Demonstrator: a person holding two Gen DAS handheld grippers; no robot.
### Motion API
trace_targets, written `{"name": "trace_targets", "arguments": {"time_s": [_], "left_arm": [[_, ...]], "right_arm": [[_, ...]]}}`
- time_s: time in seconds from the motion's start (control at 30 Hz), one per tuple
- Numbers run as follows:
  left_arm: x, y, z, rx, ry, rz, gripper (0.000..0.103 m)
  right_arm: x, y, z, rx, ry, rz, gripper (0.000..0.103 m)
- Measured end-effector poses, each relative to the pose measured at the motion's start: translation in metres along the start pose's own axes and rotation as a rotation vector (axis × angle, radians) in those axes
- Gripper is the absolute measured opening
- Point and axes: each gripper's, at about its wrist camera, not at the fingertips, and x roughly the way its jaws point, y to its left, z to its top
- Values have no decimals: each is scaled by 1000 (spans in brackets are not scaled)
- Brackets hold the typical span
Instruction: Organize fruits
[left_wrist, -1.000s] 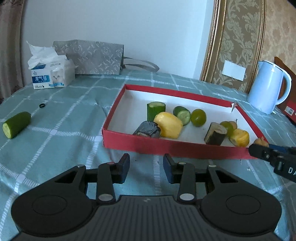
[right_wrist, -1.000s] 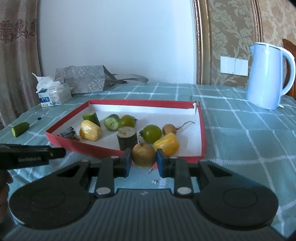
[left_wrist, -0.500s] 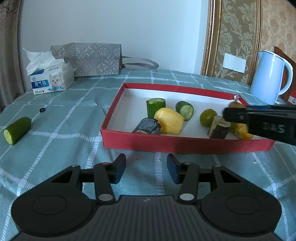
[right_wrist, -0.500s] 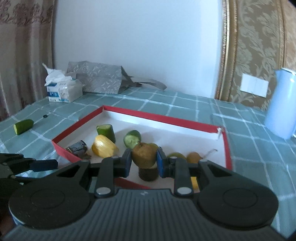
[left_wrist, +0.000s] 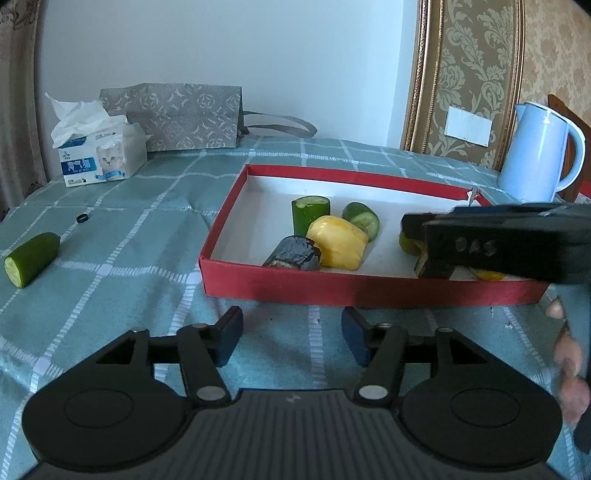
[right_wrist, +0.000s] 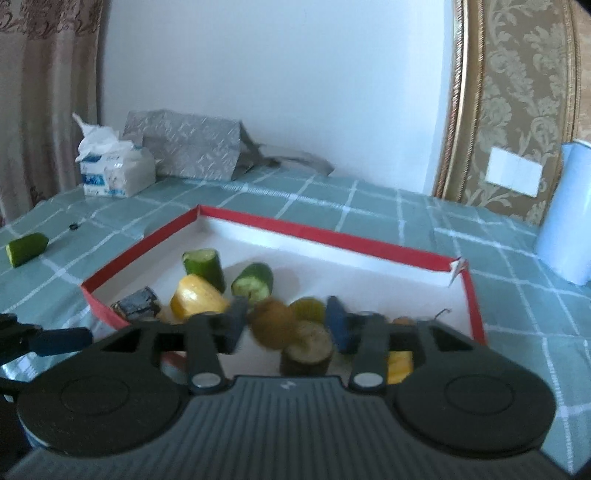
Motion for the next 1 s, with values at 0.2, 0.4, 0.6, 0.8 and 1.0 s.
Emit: {"name": "trace_targets", "arguments": {"time_s": [0.2,0.4,0.6,0.8,1.0], "left_arm": [[-1,2,0,-17,-1,6,60],[-1,0,-1,-3,-6,34,60],[-1,-1,-1,6,-17,63,60],[-2,-1,-2,12,-28,101,60],[0,5,-1,-16,-16,106,60]], "right_arm": [[-27,-22,4,63,-65,-32,60],[-53,-40,-9,126,-54,-34,60],[-83,-46,-48,158,-10,-101,85],[-90,-41,-71,115,34,-166,85],[-81,-67,-79,188,115,-276,85]]}}
